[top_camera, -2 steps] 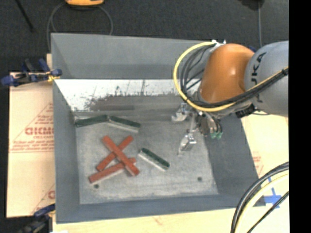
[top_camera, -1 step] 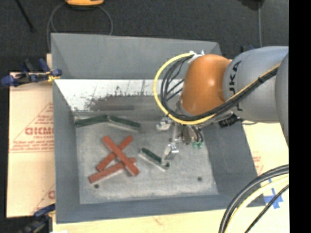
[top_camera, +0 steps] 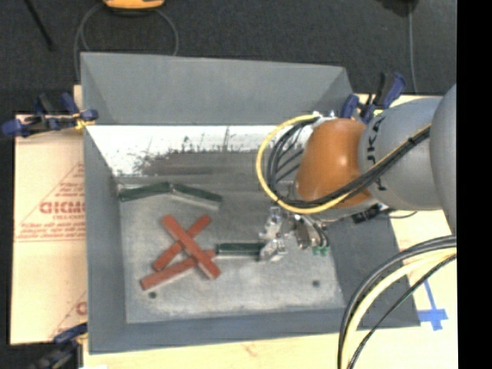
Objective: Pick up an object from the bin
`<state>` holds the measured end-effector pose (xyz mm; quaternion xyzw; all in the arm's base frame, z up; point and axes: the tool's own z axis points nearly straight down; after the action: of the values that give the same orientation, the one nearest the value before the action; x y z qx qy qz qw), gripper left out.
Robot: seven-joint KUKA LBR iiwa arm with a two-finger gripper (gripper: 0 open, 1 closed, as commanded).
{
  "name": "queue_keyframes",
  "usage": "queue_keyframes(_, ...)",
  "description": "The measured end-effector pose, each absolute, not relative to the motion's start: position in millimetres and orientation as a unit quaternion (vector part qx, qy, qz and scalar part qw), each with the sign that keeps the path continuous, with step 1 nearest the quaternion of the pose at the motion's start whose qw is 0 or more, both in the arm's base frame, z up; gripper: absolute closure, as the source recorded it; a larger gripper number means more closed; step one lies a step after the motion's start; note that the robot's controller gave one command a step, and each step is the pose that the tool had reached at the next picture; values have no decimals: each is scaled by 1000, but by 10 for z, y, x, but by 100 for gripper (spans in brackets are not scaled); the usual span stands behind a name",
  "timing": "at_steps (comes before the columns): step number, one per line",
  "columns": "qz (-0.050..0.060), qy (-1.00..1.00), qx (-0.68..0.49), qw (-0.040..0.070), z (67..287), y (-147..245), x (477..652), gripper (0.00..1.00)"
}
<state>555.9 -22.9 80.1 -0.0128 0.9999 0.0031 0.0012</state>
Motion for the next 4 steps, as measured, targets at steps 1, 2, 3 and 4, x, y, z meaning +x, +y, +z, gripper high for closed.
queue_keyframes(1, 3, 1000, -13, 1, 801, -229, 5559, 100)
queue_keyframes(2, 0, 1000, -10, 2, 1724, -302, 5653, 100)
queue_keyframes(3, 0, 1000, -10, 2, 1724, -303, 5653, 100)
queue_keyframes(4, -1, 1000, -14, 2, 1954, -342, 5616, 100)
